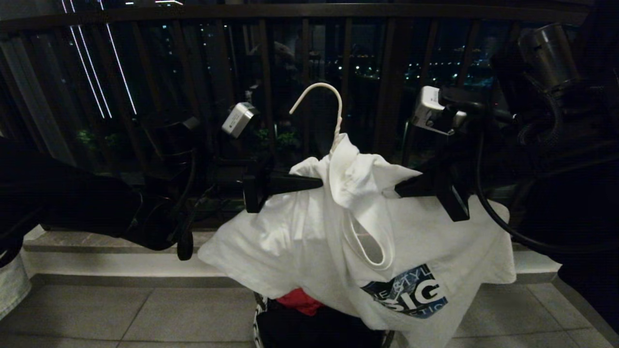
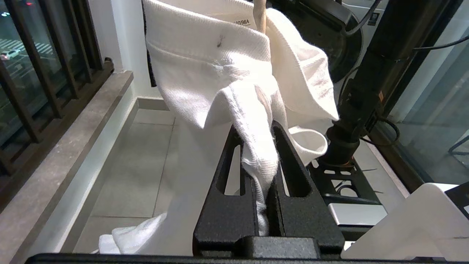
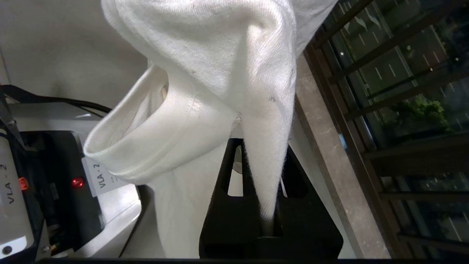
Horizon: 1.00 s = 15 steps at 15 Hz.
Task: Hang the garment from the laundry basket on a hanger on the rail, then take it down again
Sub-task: Hang the clothes rack on the clothesline
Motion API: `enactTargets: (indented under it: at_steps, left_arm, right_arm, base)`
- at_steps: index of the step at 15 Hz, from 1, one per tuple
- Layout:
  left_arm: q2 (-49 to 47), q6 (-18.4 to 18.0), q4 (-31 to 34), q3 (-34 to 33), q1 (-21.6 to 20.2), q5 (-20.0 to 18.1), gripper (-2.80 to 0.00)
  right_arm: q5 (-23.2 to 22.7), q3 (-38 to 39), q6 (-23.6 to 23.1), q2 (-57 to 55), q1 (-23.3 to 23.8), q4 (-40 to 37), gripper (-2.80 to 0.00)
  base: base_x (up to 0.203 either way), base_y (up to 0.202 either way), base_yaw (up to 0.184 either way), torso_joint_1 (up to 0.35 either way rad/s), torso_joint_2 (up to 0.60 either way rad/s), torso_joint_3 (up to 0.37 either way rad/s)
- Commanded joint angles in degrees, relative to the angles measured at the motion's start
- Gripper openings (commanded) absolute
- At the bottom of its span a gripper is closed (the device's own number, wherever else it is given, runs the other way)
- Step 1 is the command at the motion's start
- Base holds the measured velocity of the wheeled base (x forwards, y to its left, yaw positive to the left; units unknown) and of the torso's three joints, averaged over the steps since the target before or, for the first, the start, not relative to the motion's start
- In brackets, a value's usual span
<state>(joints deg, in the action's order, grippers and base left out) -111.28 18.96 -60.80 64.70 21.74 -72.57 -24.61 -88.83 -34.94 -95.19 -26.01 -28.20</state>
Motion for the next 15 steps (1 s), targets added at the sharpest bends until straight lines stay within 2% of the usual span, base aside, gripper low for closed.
enactTargets:
  at_steps: [1, 2, 3, 5, 8, 15]
  left_arm:
    - [-0.6, 0.03, -0.37, -0.01, -0.11, -0.38, -2.8]
    - [-0.6, 0.03, -0.37, 0.08, -0.41, -0.38, -2.8]
    - [-0.6, 0.01, -0.37, 0.08, -0.66, -0.3, 0.0]
    - [-0.6, -0.14, -0.46, 0.49, -1.14, -0.34, 0.0]
    - [-0.69, -0.15, -0.55, 1.22, -1.96, -0.38, 0.0]
    - [-1.04, -0.06, -0.55, 3.42, -3.96, -0.38, 0.0]
  right_arm:
    - [-0.17, 0.06, -0.22, 0.36, 0.0, -0.1, -2.8]
    - [-0.26, 0.06, -0.22, 0.36, 0.0, -0.02, -2.8]
    - [-0.26, 0.15, -0.22, 0.36, 0.0, -0.02, -2.8]
    - [-1.33, 0.66, -0.13, 0.45, 0.0, 0.02, -2.8]
    - [-7.15, 2.24, -0.02, 0.51, 1.22, 0.67, -2.8]
    - [-18.13, 8.91, 0.83, -0.34, 4.21, 10.35, -2.8]
  base:
    - [0.0, 0.0, 0.0, 0.0, 0.0, 0.0]
    - [0.0, 0.0, 0.0, 0.0, 0.0, 0.0]
    - [0.0, 0.0, 0.0, 0.0, 0.0, 0.0]
    - [0.0, 0.0, 0.0, 0.0, 0.0, 0.0]
    - [0.0, 0.0, 0.0, 0.0, 0.0, 0.0]
    - [0.0, 0.0, 0.0, 0.0, 0.0, 0.0]
